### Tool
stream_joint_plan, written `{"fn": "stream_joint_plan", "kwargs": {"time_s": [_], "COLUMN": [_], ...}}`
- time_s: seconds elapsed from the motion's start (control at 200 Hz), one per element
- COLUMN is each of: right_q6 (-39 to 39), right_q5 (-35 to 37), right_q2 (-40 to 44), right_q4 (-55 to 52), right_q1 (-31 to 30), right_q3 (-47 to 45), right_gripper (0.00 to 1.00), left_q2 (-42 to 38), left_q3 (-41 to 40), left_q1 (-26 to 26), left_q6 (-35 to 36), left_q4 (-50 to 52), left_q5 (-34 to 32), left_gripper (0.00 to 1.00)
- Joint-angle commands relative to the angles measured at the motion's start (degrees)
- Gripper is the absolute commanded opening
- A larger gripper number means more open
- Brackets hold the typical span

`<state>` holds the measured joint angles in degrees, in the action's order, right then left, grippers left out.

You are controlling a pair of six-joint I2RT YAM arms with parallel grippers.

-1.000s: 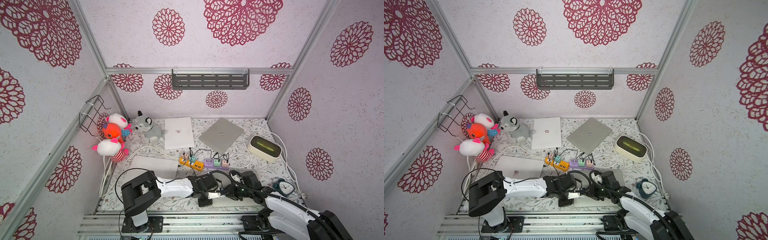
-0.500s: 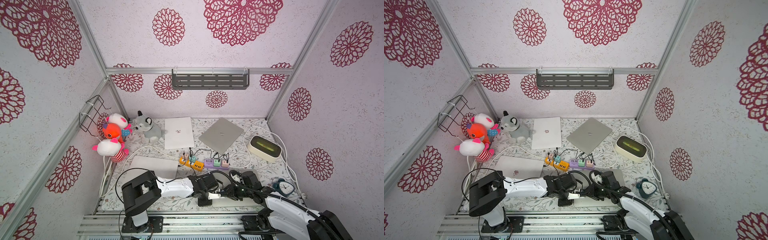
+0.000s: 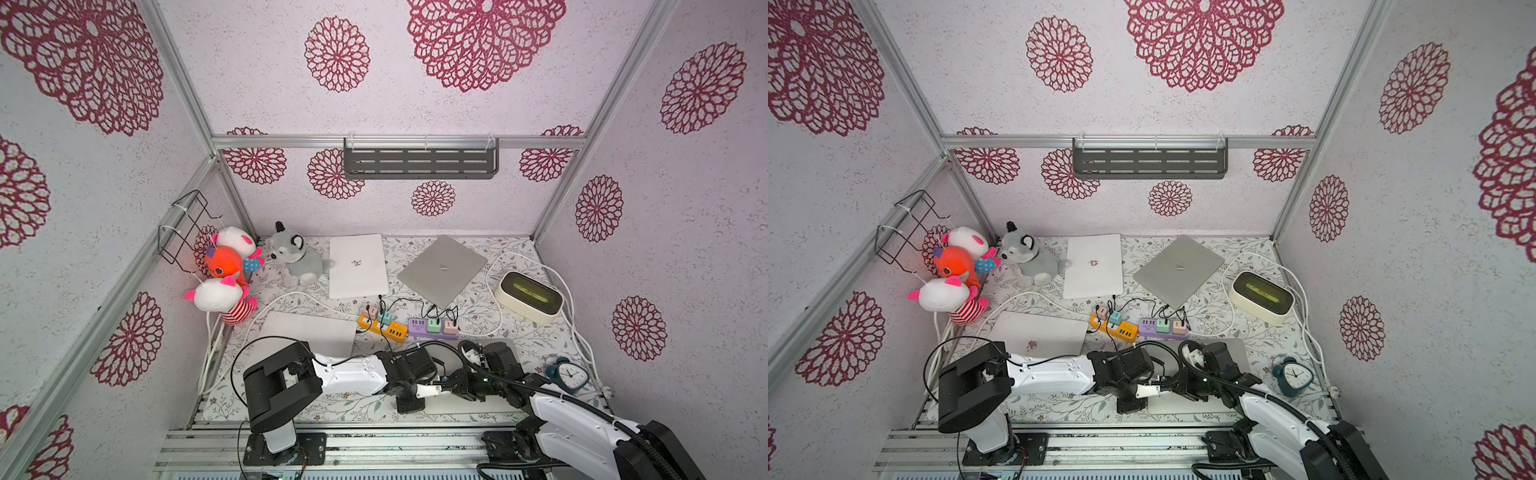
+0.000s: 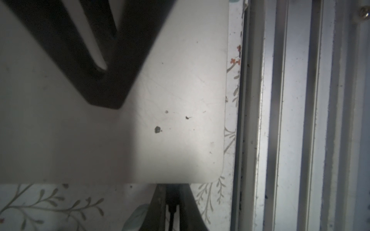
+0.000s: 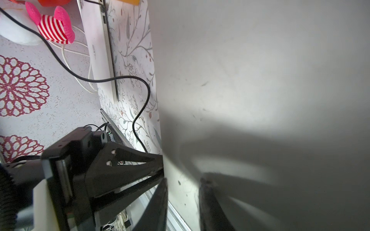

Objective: Unplug the laptop charger
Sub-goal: Remove the charging cable from the laptop.

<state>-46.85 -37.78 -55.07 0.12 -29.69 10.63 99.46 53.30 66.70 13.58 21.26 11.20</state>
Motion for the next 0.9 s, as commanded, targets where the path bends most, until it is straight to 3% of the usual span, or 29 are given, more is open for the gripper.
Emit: {"fn": "stream_joint_plan", "kwargs": {"time_s": [0.0,0.26,0.691,0.896], "right_q6": [1.6,1.6,1.6,1.7], "right_q5": [0.3,0.3,0.5,0.5], "right_q2": [-0.4,-0.5,-0.5,-0.3], "right_q4": [-1.2,-1.3,-1.3,-1.4], "right_q1": [-0.2,-0.2,-0.2,-0.2], "right_q3": [-1.3,-1.3,-1.5,-1.4], "right_gripper": [0.29,0.29,0.29,0.29], "left_q2": [0.2,-0.1,-0.2,-0.2], "left_q3": [0.9,0.9,0.0,0.5], "left_q1": [-0.4,0.1,-0.1,0.1], "left_q6": [2.4,3.9,-2.0,1.9], "left_q4": [-1.1,-0.6,-2.6,-0.8], "left_q5": [0.6,0.2,-0.5,-0.2], "left_gripper": [0.09,0.10,0.11,0.11]}}
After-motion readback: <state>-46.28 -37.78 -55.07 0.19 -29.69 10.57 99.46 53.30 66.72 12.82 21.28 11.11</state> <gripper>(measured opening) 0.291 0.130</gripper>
